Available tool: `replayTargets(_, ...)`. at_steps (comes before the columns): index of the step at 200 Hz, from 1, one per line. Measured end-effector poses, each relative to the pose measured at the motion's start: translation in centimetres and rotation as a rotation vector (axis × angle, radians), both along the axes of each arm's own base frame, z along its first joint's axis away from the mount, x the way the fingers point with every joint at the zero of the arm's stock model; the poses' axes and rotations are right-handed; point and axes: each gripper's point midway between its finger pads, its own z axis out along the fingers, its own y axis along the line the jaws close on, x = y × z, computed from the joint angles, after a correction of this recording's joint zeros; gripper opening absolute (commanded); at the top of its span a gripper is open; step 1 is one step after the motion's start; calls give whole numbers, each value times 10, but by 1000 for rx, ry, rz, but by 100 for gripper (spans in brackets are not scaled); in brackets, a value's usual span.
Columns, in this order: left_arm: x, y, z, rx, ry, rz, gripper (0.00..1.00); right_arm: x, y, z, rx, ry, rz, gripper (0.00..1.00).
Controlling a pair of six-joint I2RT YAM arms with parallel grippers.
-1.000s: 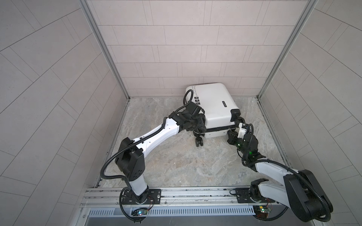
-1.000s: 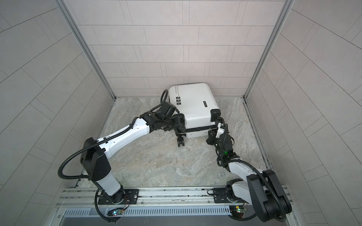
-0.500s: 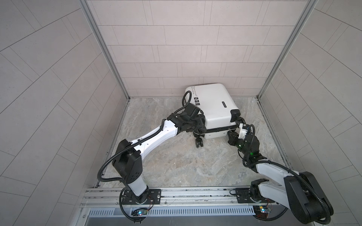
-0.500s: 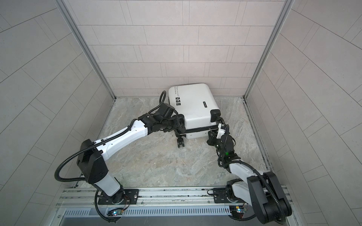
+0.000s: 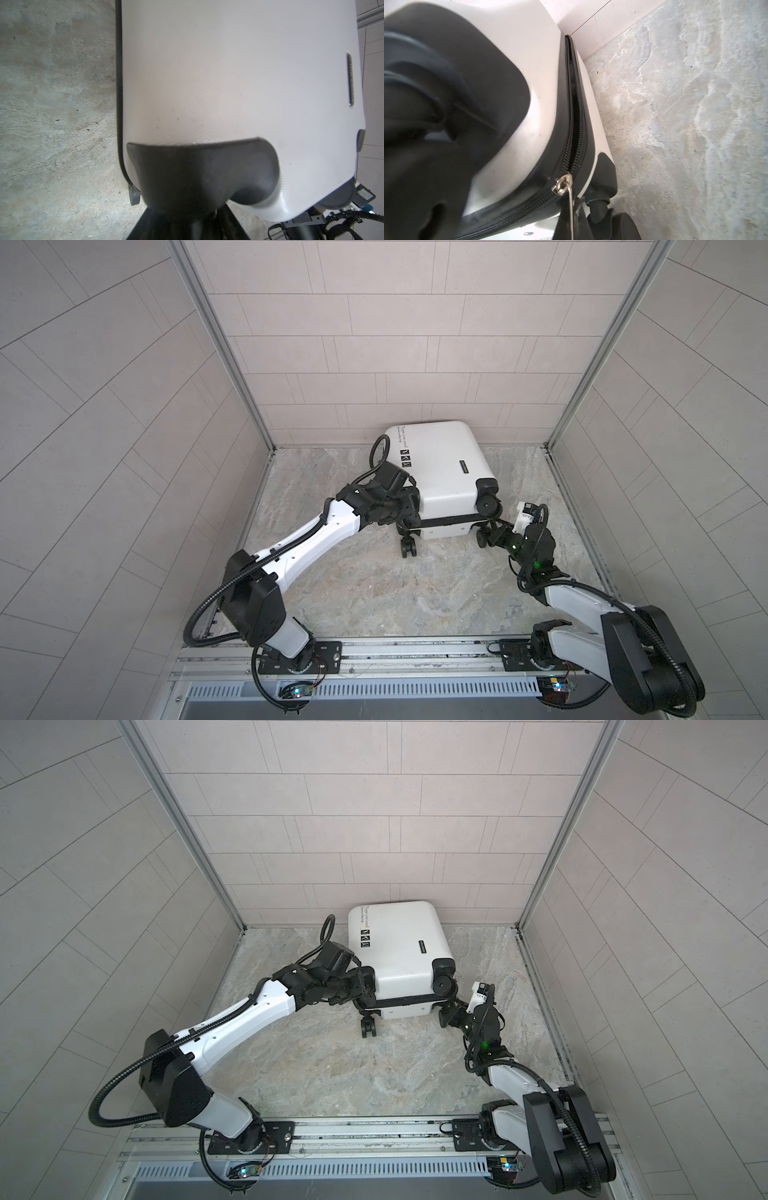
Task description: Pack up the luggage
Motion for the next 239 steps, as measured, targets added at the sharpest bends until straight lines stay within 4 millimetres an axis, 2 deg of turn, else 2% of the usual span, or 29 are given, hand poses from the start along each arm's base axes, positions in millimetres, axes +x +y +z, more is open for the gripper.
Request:
replayTargets(36, -4, 14, 0, -2, -19, 25, 0, 6, 9, 2, 5, 11, 48, 0)
replayTargets(77, -6, 53, 0, -10, 10, 62, 0, 14, 31, 5, -16, 36, 188, 0)
replayTargets(99, -6, 67, -1, -8, 29, 58, 0, 19, 40, 5, -28, 53, 253, 0)
replayTargets(179, -4, 95, -2, -10, 55, 83, 0, 50, 67, 8, -27, 98, 403, 0)
replayTargets(239, -3, 114, -2, -12, 66, 95, 0, 62, 81, 15, -128, 162, 460, 0)
